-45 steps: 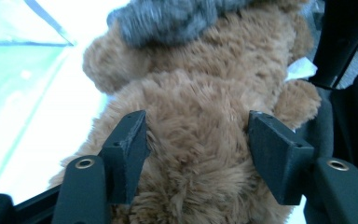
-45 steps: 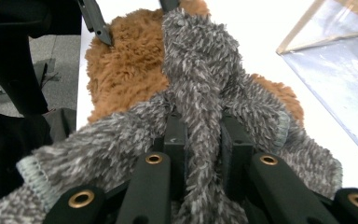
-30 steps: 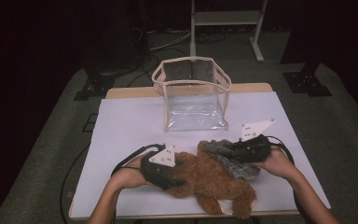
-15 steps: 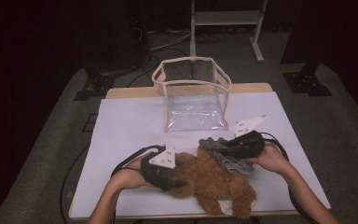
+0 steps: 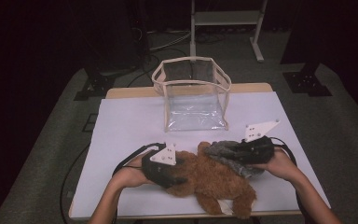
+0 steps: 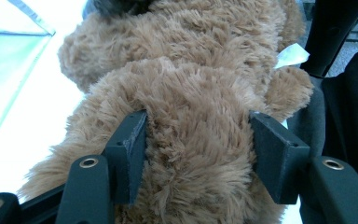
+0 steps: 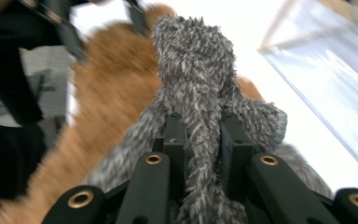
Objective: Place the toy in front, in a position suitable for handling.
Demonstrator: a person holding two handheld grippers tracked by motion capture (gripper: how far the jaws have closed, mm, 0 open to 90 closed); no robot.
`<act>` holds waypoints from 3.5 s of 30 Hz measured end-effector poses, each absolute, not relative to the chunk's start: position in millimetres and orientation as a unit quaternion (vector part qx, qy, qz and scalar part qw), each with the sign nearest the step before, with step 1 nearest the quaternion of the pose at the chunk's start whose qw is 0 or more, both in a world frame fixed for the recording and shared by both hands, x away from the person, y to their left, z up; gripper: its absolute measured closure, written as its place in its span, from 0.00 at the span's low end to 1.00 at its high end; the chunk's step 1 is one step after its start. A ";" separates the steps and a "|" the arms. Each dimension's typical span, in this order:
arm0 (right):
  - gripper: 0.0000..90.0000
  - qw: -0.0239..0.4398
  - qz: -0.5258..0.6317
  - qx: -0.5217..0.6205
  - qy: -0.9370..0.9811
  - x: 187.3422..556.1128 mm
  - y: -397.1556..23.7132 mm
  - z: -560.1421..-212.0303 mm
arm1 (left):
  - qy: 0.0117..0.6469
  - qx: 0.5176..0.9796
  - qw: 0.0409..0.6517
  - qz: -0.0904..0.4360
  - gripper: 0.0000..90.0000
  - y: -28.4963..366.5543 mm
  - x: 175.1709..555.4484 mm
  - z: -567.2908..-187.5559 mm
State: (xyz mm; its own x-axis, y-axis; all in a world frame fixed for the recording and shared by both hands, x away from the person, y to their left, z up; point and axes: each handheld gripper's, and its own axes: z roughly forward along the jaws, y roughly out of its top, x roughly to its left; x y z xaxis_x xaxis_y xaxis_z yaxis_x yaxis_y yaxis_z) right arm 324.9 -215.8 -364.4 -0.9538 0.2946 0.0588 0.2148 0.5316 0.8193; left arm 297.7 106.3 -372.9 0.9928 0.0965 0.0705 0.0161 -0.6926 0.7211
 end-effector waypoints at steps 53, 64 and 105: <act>0.84 0.060 0.450 0.137 0.880 298.6 -225.3 -360.3 | 0.042 0.911 0.407 0.058 0.43 99.9 312.3 -370.6; 0.83 0.081 0.471 0.169 0.862 262.7 -272.1 -369.5 | 0.049 0.911 0.406 0.050 0.43 111.5 309.4 -380.7; 0.84 0.071 0.435 0.081 0.894 329.2 -139.5 -355.8 | 0.033 0.906 0.419 0.039 0.45 100.2 293.5 -387.8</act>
